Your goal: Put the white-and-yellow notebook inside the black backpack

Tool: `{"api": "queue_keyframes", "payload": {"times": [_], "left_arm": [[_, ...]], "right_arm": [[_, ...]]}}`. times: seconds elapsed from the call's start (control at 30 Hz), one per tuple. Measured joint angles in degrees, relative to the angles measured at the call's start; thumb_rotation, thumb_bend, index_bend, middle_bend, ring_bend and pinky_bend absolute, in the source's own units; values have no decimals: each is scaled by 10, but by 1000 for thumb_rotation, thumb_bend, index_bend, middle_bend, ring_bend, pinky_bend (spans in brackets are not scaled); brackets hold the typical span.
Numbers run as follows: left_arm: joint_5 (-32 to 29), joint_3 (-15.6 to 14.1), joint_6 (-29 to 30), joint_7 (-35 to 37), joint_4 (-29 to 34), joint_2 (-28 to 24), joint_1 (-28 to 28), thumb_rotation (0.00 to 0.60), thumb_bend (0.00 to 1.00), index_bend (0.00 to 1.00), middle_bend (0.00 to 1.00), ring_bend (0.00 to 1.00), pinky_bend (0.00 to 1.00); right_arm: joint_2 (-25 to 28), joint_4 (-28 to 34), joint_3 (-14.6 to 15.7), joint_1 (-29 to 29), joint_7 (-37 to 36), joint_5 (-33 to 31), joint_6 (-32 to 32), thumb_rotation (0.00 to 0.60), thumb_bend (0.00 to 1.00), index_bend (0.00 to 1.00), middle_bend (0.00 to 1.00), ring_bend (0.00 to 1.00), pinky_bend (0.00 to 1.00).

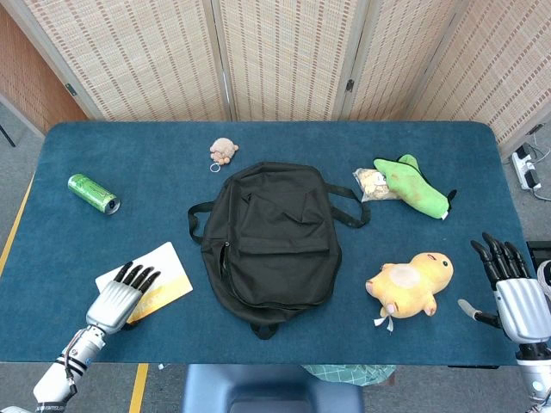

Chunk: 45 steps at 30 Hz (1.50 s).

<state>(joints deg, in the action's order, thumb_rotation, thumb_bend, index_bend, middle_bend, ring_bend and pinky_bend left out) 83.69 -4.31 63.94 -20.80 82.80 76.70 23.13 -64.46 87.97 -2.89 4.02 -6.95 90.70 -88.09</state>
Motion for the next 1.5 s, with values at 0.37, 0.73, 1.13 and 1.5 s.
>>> {"api": "queue_keyframes", "payload": {"times": [0.37, 0.73, 1.13, 1.5], "left_arm": [[-41, 32, -11, -12, -41, 4, 5, 600, 126, 28, 107, 97, 88], [-35, 16, -16, 0, 42, -24, -4, 600, 126, 28, 106, 98, 88], [-62, 29, -20, -26, -7, 2, -4, 600, 126, 29, 106, 99, 88], [-99, 68, -38, -9, -80, 25, 17, 600, 126, 34, 111, 99, 88]], "right_arm": [[1, -1, 1, -4, -4, 1, -8, 600, 42, 0, 0, 21, 0], [-2, -6, 2, -6, -9, 1, -10, 600, 40, 0, 0, 22, 0], [-3, -12, 2, -7, -16, -2, -8, 600, 42, 0, 0, 23, 0], [-2, -10, 0, -8, -16, -2, -14, 600, 41, 0, 0, 23, 0]]}}
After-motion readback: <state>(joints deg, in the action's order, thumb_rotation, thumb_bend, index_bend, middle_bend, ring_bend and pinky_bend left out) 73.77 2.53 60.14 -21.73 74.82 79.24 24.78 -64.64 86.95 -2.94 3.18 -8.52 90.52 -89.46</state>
